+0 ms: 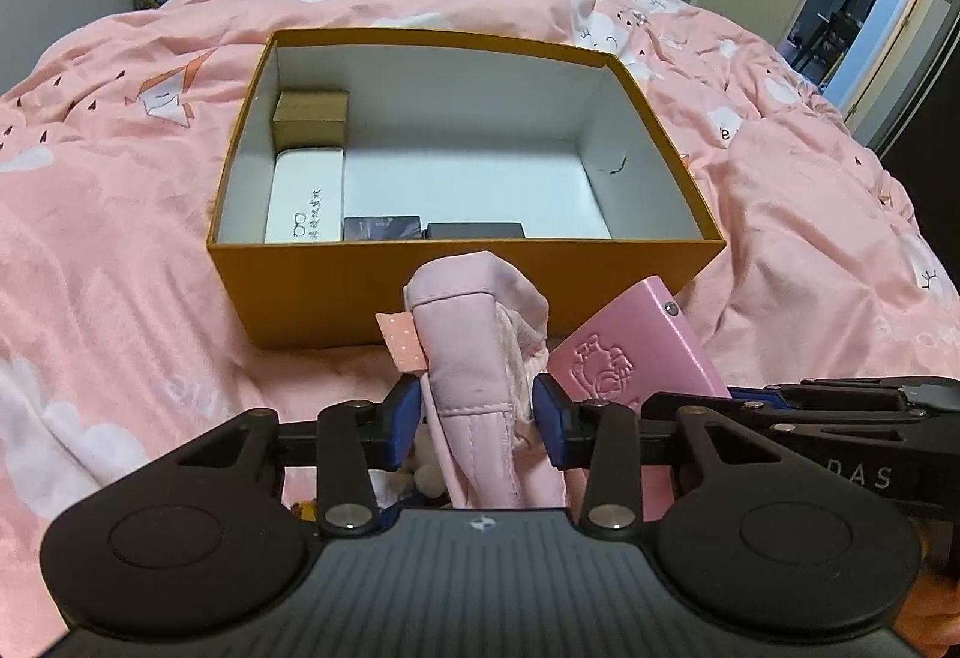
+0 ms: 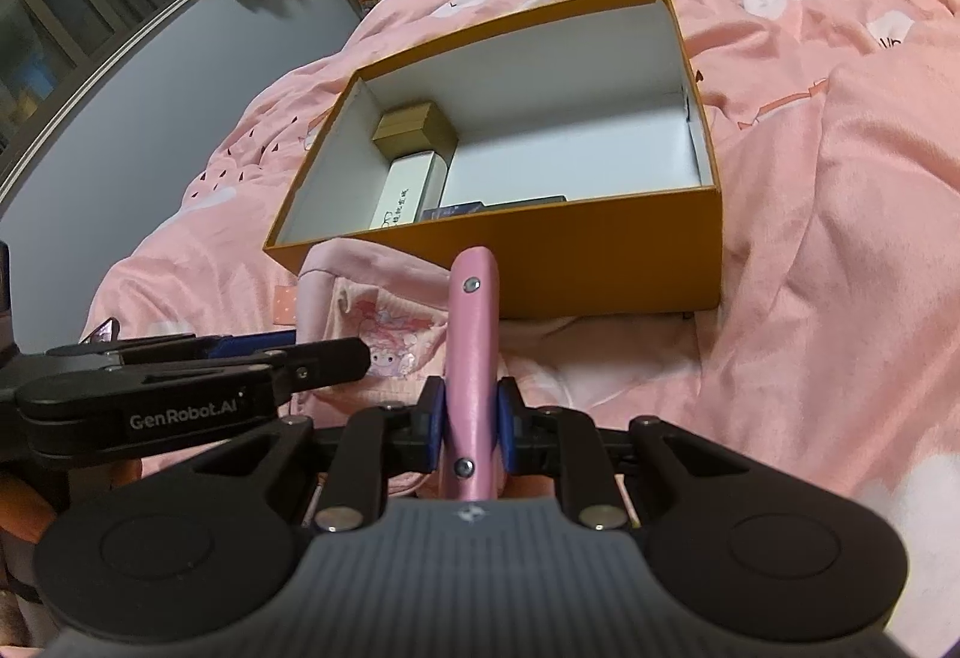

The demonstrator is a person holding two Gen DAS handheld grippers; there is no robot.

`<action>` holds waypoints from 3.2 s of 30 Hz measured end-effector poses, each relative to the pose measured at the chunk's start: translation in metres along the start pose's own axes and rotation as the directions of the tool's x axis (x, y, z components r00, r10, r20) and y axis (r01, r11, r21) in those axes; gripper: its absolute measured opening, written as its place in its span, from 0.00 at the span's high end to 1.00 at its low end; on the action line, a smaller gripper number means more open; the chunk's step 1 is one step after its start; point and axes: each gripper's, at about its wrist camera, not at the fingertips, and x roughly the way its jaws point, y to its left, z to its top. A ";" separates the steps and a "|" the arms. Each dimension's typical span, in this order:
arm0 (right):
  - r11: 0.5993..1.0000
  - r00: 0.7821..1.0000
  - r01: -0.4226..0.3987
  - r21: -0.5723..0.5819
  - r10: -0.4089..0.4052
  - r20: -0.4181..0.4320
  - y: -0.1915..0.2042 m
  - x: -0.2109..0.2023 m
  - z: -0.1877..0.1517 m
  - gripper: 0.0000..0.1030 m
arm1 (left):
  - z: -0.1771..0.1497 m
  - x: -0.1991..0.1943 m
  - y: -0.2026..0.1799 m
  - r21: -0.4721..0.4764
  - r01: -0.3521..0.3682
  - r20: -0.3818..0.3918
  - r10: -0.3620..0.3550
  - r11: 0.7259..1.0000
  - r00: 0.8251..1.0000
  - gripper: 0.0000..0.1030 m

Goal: Organize objects
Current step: 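Grasp the pink pouch with the left tool while the right tool holds the wallet, then carry the pink pouch and pink wallet over the orange box, then lower the pink wallet into the orange box and open the right tool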

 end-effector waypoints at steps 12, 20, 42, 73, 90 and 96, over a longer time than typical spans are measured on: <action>1.000 1.000 0.017 -0.015 -0.017 0.013 0.002 -0.006 -0.001 0.82 | -0.008 -0.002 0.017 -0.050 0.107 0.038 -0.105 0.993 0.994 0.63; 0.999 0.997 -0.022 0.043 0.019 0.069 -0.013 -0.034 0.013 0.82 | -0.001 -0.018 0.028 -0.089 0.207 0.090 -0.199 0.974 0.976 0.68; 0.982 0.965 0.190 0.006 -0.187 0.184 -0.022 0.014 0.115 0.82 | 0.101 0.018 0.049 -0.162 0.331 0.225 -0.291 0.930 0.930 0.69; 0.945 0.936 0.315 -0.091 -0.325 -0.136 -0.025 0.106 0.111 0.78 | 0.104 0.084 0.085 -0.255 0.364 0.124 -0.343 0.896 0.931 0.69; 0.884 0.847 0.466 0.021 -0.453 0.279 -0.043 0.025 0.114 0.58 | 0.111 0.115 0.046 -0.331 0.470 0.061 -0.479 0.818 0.876 0.69; 0.893 0.851 0.438 0.106 -0.449 0.271 -0.065 0.027 0.107 0.49 | 0.108 0.144 0.030 -0.383 0.452 0.012 -0.485 0.806 0.875 0.69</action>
